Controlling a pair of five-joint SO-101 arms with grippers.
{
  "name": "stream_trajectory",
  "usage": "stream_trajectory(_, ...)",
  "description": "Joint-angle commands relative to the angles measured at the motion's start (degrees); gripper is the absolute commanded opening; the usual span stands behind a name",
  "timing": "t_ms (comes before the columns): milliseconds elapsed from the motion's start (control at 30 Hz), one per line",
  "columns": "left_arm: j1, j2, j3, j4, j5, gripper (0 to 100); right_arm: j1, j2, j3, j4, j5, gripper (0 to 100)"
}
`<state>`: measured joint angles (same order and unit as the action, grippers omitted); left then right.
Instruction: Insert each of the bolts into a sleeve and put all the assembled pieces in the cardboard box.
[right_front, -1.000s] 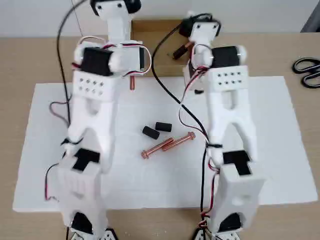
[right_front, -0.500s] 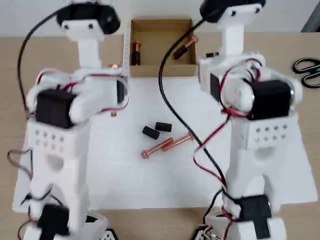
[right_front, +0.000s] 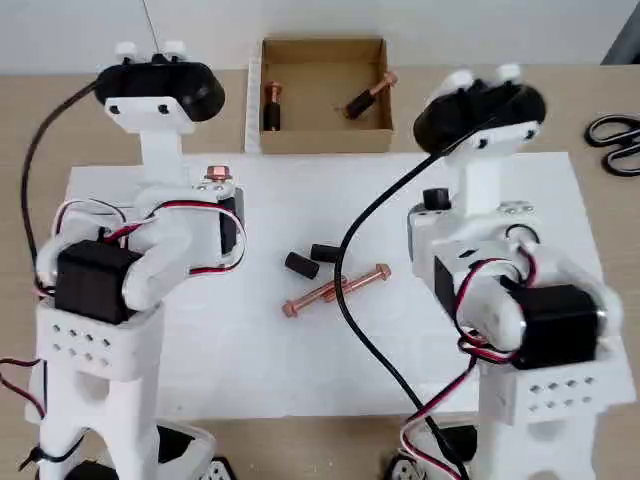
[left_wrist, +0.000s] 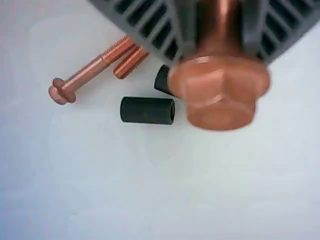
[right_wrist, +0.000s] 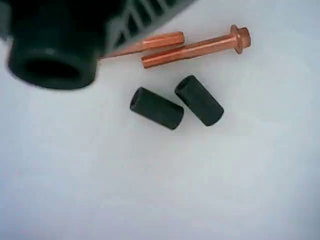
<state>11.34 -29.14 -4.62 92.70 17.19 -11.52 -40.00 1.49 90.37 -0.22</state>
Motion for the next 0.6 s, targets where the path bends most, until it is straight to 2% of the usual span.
stream_trajectory(0,0.0,-2.1,2.0,-4.7,-0.4,1,-0.2,-2.9,7.3,-5.6,0.6,0.4)
stream_trajectory(200,0.4,-1.8,5.4,-5.6,-0.4,1,-0.1,-3.8,21.1,-17.3,0.3,0.4)
stream_trajectory(433,0.4,-1.8,8.3,-7.2,-0.4,1,-0.5,-3.9,29.6,-30.5,0.3,0.5)
stream_trajectory(567,0.4,-2.1,9.2,-8.9,-0.4,1,-0.6,-4.4,33.5,-34.7,0.5,0.5)
